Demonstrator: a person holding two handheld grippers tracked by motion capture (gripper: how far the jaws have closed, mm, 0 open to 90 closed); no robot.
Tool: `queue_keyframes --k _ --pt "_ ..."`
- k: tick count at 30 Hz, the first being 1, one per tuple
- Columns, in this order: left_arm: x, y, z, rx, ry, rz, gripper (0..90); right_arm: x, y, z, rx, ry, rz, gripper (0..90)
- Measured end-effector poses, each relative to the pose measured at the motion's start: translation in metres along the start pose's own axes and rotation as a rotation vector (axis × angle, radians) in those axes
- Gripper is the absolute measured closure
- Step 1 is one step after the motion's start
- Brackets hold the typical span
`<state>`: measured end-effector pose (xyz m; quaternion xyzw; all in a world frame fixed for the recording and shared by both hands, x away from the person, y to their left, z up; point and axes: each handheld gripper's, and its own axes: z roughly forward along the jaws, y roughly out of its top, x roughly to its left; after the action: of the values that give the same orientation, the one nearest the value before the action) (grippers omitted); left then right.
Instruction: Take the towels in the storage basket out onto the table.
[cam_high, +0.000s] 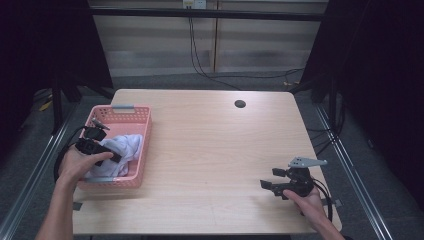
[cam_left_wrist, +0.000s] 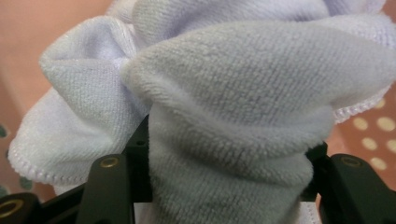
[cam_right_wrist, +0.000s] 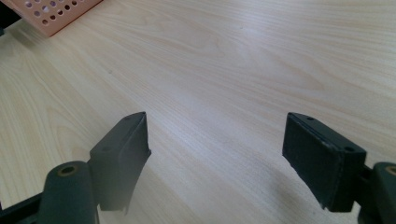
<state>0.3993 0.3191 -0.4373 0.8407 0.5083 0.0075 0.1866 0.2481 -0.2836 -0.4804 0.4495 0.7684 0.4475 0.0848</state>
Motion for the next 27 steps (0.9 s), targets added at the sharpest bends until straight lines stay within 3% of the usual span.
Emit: queue_keyframes --k 5,12,22,27 --pt "-0.001 -0.002 -0.009 -0.054 0.003 -0.030 40.7 0.000 0.000 0.000 0.002 0.001 0.002 22.4" --pt "-0.002 -0.006 -0.023 -0.094 0.010 -0.001 40.3 0.000 0.000 0.000 0.003 -0.001 0.004 22.4" --pt "-0.003 -0.007 -0.043 -0.172 0.008 -0.025 40.5 0.000 0.000 0.000 0.004 -0.002 0.004 22.4" --pt "-0.009 -0.005 -0.053 -0.192 0.009 0.026 40.7 0.000 0.000 0.000 0.006 -0.002 0.006 22.3"
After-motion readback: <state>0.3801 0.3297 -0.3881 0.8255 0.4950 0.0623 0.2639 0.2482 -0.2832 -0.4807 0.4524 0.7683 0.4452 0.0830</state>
